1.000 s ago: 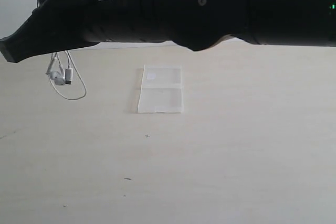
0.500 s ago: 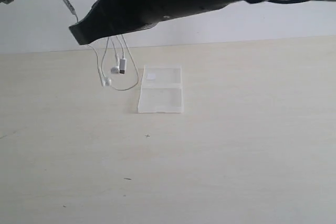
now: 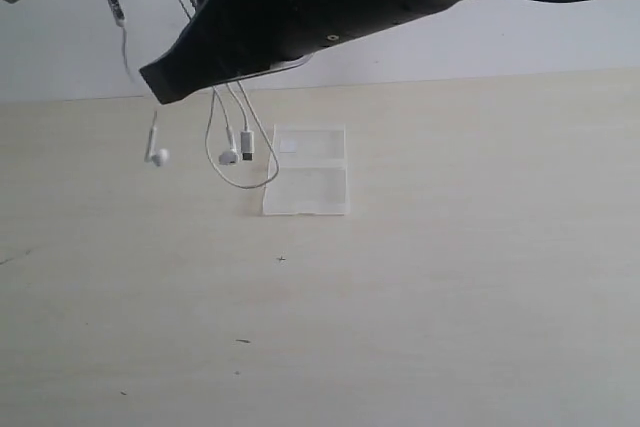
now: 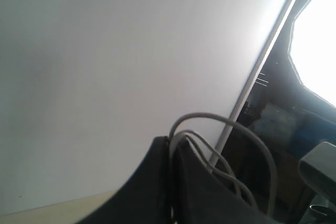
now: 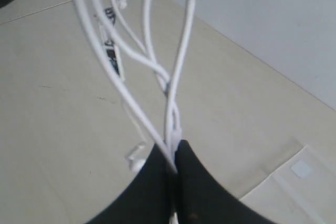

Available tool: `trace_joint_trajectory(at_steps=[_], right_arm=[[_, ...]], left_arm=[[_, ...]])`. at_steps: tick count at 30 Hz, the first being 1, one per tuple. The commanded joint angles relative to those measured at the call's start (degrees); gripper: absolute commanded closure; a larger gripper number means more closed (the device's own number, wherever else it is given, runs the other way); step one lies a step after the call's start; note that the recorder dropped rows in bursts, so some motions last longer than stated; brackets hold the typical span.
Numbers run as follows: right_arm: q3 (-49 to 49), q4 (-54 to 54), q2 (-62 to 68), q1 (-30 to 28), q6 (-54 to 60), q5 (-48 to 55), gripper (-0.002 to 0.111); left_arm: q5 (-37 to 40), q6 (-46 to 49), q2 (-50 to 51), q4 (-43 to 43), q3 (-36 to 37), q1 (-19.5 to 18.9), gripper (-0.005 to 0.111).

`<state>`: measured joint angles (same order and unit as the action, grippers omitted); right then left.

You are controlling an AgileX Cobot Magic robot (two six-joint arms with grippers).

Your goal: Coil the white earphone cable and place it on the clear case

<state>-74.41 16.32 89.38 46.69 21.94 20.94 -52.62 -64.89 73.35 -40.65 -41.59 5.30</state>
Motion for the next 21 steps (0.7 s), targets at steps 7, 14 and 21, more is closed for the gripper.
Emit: trace_joint_trajectory(at_steps=[7,14,21], right_arm=[[0.3,10.4,0.1,-0.1,9.2,-4.6,0.108],[0.3,13.9,0.7,-0.1,10.6,-5.8,0.108],[0.3,24.8,0.9,-0.1,22.1,-6.9,0.108]], left_arm=[[-1.5,0.3,0.0,0.6,0.0,-0.2,0.107],[-2.0,-0.2,0.0,0.1,-0.6,-0.2,0.107],[0.3,-1.6,0.0,-4.1,-2.5,-0.2,0.107]])
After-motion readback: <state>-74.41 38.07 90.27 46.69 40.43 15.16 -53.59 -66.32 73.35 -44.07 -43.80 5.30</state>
